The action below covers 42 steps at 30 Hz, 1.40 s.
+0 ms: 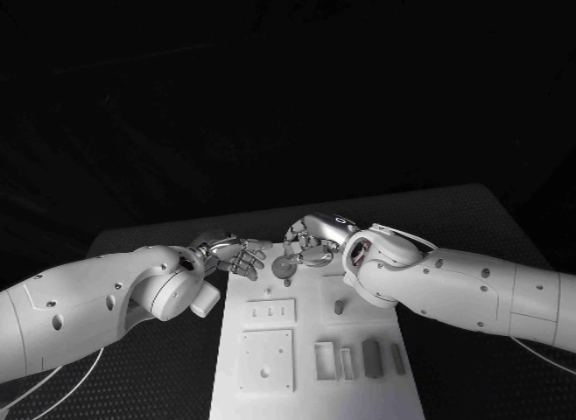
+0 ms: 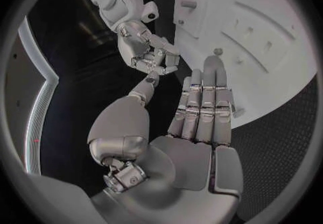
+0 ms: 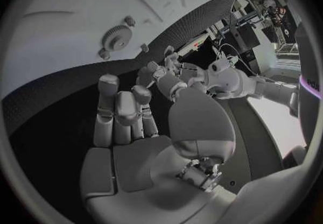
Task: Assemble the parts on the task board
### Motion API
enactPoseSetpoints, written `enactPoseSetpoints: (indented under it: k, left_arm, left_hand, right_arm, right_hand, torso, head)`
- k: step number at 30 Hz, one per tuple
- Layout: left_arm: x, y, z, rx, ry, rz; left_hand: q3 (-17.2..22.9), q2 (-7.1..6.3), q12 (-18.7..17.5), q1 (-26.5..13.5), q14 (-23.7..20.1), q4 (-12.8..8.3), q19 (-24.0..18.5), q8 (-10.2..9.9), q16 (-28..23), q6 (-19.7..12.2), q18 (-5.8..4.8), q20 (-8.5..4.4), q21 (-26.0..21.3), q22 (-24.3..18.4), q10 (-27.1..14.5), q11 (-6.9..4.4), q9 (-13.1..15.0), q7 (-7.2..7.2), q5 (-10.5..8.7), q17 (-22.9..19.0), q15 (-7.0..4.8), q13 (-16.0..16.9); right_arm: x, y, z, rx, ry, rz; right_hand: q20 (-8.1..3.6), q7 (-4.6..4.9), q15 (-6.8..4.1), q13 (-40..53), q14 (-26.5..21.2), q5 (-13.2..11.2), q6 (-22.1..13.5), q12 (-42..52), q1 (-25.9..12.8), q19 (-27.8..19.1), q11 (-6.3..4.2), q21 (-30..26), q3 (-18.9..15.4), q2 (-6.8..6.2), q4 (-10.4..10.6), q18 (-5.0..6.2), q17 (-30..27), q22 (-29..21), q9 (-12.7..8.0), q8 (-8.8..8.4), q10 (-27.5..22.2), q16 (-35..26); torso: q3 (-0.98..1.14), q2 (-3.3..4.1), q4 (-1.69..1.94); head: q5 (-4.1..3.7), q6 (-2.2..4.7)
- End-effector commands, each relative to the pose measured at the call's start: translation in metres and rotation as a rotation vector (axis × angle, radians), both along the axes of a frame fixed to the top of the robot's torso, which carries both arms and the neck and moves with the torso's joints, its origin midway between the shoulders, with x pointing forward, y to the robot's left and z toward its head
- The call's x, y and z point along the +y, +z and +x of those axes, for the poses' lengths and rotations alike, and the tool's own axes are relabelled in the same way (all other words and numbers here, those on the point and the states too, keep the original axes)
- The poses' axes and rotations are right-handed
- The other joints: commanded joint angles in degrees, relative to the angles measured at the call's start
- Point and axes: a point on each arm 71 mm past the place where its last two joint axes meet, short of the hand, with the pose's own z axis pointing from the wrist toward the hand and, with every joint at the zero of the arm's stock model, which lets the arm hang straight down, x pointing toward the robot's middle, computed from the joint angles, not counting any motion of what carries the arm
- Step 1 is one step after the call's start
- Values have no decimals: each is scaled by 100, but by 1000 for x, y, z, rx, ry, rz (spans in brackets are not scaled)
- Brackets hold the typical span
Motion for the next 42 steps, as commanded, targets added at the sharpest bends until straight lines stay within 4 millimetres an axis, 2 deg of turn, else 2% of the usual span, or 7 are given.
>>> enactPoseSetpoints:
  k: [1, 5, 12, 26, 32, 38, 42]
  left_arm:
    - [-3, -1, -1, 23, 8, 16]
    - [-8, -1, -2, 28, -3, 16]
    - [-14, -1, -4, 28, -22, 10]
    - [-16, 0, -5, 21, -32, 4]
    - [-18, 1, -6, 20, -44, -11]
    - [-21, 2, -6, 13, -49, -20]
    - [-21, 2, -7, 13, -49, -24]
  left_hand:
    - [0, -24, -36, 5, -20, -48, -15, -9, -35, 33, 43, 20, -22, -6, -18, 4, -9, 7, -13, 10, 9, 6]
    - [9, -18, -51, 25, -18, -71, -10, -37, -47, 9, 45, 22, -29, -4, -37, 13, -22, 21, -12, 23, 11, 12]
    - [30, 17, -45, 66, 0, -105, 7, -34, -51, 38, 48, 21, -28, 2, -19, 6, -22, 15, -11, 43, 7, 30]
    - [51, 103, -26, 133, 61, -187, 62, -24, -50, 115, 53, 9, -20, 22, 37, -17, -19, -10, -10, 96, -11, 75]
    - [44, 126, -8, 138, 112, -220, 107, -11, -39, 170, 57, -9, -8, 38, 84, -39, -15, -32, -10, 133, -33, 104]
    - [72, 211, -5, 205, 137, -285, 128, -10, -43, 207, 52, -21, -7, 51, 106, -51, -14, -48, -8, 167, -45, 128]
    - [83, 264, -6, 234, 147, -316, 136, -12, -47, 223, 47, -25, -9, 58, 114, -55, -15, -52, -7, 184, -48, 140]
  right_arm:
    - [5, 2, -3, -29, -3, -18]
    - [13, 3, -6, -27, 15, -11]
    - [21, 3, -7, -26, 30, -9]
    - [32, 3, -7, -25, 49, -12]
    - [36, 3, -8, -33, 60, -20]
    - [37, 3, -7, -42, 65, -30]
    - [39, 3, -7, -44, 69, -33]
  right_hand:
    - [-37, 206, -30, -6, 13, -17, 240, 17, -49, 11, 7, 17, -1, -28, 16, 154, 2, 100, 31, 36, 47, -7]
    - [-37, 205, -31, -7, 15, -17, 243, 17, -52, 15, 6, 17, -1, -36, 18, 154, -2, 99, 32, 35, 50, -9]
    - [-38, 203, -33, -8, 20, -17, 249, 17, -56, 21, 4, 16, 1, -41, 20, 154, -3, 98, 34, 35, 53, -10]
    - [-40, 199, -37, -10, 29, -16, 260, 17, -60, 28, 1, 15, 8, -37, 24, 154, 4, 97, 38, 37, 58, -10]
    - [-41, 198, -38, -10, 32, -16, 263, 17, -61, 31, -1, 14, 10, -35, 25, 154, 6, 97, 39, 37, 59, -9]
    - [-42, 196, -40, -11, 33, -16, 267, 16, -62, 33, -2, 14, 12, -34, 24, 154, 5, 96, 41, 37, 60, -10]
    - [-43, 195, -41, -11, 35, -17, 269, 16, -62, 35, -3, 13, 13, -35, 24, 154, 7, 96, 42, 37, 61, -10]
  torso:
    - [7, 4, 126]
    - [7, 4, 134]
    - [3, 6, 118]
    - [-4, 7, 127]
    - [-2, 7, 118]
    - [-10, 11, 131]
    - [-3, 7, 126]
  head:
    - [3, -3]
    - [14, -6]
    - [26, -13]
    - [20, -20]
    - [20, -21]
    - [19, -22]
    - [28, -33]
